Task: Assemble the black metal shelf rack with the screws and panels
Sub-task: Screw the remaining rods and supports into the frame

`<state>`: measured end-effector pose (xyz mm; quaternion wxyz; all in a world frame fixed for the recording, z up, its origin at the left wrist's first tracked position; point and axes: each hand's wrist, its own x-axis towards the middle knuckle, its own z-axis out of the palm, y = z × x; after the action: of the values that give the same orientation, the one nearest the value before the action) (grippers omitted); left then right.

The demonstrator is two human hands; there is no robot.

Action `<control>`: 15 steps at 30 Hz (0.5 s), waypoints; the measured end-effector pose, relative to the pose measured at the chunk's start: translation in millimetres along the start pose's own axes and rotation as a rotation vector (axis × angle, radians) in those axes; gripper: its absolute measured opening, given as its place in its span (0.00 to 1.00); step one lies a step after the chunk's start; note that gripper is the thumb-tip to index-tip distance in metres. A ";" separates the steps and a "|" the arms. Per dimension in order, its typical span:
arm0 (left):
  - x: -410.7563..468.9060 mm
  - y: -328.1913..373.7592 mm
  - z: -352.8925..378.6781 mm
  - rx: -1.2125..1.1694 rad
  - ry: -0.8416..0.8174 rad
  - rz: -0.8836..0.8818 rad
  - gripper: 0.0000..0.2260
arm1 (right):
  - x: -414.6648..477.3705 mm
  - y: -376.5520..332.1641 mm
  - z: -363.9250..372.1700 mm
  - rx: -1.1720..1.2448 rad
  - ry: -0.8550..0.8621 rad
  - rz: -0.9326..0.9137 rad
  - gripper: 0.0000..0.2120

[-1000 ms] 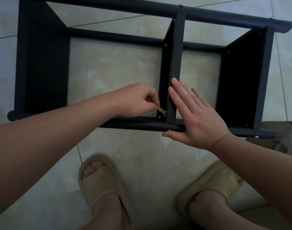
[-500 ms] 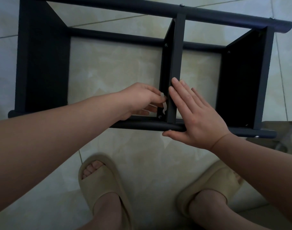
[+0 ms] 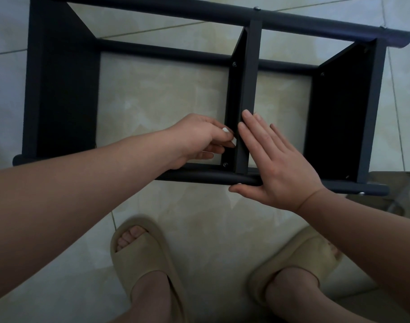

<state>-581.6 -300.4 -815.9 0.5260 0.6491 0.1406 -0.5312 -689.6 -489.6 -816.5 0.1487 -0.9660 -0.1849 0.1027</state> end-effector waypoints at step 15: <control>-3.0 2.0 2.3 0.031 -0.011 -0.039 0.04 | 0.1 -0.4 -1.2 -0.001 -0.015 0.003 0.49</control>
<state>-582.6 -302.0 -812.0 0.5061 0.6514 0.1419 -0.5471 -689.3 -489.4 -815.2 0.1465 -0.9655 -0.1848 0.1100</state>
